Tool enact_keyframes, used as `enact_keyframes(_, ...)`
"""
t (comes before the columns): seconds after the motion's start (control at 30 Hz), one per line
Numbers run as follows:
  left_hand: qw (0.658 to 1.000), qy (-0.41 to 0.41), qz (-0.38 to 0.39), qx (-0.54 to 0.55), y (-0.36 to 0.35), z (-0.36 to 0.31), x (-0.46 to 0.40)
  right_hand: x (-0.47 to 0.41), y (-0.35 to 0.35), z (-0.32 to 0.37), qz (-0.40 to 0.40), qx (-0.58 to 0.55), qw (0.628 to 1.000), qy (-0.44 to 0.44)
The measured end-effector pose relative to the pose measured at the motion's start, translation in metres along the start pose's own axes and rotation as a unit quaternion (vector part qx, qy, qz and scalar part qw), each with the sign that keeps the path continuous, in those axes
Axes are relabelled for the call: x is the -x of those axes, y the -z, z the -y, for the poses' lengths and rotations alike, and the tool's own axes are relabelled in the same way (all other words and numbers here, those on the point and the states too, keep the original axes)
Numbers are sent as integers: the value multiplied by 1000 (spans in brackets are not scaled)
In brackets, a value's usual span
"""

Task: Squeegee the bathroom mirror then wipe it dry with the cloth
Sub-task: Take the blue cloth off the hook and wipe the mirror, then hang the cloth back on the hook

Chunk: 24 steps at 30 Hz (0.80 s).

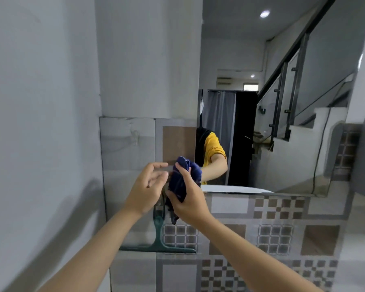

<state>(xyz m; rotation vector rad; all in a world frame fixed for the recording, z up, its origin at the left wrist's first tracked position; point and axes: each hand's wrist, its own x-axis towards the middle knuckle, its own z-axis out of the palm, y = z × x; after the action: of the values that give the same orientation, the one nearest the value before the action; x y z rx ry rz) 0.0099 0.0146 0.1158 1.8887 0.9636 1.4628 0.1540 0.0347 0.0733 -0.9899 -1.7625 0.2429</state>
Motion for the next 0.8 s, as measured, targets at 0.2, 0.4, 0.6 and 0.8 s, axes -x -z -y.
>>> enact_keyframes(0.2,996,25,21,84,24,-15,18,-1,16,46,111,-126,984,-60)
enact_keyframes(0.4,994,31,-9,104,25,-24,36,3,45,84,143,-276,939,-147)
enact_keyframes(0.6,997,9,3,79,25,-44,49,7,57,103,126,-239,945,-182)
enact_keyframes(0.8,998,-17,-23,61,34,-51,53,15,62,117,83,-207,964,-145)
